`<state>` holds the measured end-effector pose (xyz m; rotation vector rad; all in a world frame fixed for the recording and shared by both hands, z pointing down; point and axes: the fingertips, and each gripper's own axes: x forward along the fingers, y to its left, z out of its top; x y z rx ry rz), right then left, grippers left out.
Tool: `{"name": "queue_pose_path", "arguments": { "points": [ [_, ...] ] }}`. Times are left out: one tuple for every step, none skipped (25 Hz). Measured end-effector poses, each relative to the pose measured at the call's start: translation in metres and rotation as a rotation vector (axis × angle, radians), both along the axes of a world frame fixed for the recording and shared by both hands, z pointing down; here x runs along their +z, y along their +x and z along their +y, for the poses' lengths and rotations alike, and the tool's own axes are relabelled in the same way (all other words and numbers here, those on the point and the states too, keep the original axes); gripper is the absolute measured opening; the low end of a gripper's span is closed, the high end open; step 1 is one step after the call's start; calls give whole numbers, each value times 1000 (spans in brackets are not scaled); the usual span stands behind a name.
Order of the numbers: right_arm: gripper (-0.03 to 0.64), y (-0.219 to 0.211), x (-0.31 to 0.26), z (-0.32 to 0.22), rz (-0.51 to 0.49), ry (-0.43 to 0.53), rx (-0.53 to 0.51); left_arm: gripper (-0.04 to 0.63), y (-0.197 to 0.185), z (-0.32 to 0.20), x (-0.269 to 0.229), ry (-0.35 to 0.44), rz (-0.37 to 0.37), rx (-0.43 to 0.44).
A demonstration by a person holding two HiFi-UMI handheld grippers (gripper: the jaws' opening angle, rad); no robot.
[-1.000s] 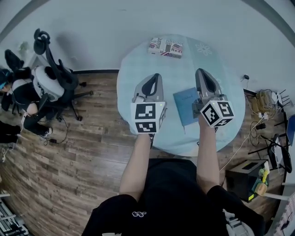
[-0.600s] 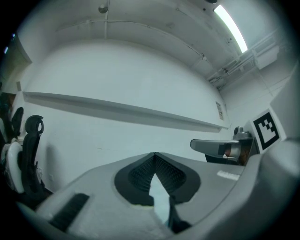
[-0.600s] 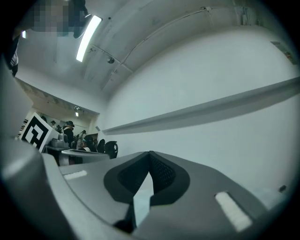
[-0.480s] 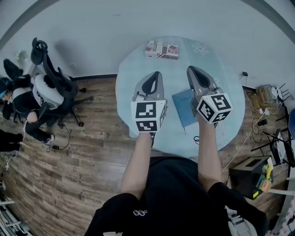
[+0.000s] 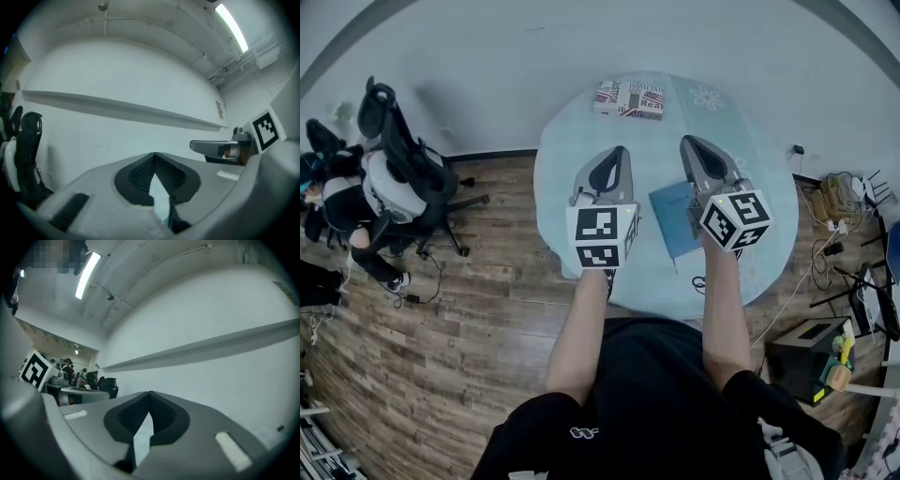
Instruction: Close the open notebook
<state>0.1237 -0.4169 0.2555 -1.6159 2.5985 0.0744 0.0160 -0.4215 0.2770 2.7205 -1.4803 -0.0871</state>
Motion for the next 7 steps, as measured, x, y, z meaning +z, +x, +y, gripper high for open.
{"name": "queue_pose_path", "arguments": {
  "points": [
    [9,0,0,0,0,-1,0,3,0,0,1,-2,-1,1],
    [9,1,0,0,2,-2,-1,3,1,1,1,-4,-2,1],
    [9,1,1,1,4,-3,-1,3,2,1,2,-6,-4,2],
    [10,1,1,1,6,-4,-2,3,2,2,3,-7,-5,2],
    [9,0,2,1,9,-4,-4,3,2,2,4,-8,-6,2],
    [9,0,2,1,12,-5,-5,3,2,2,4,-9,-7,2],
    [9,-1,3,0,14,-5,-6,3,2,2,5,-9,-7,1]
  ]
}}
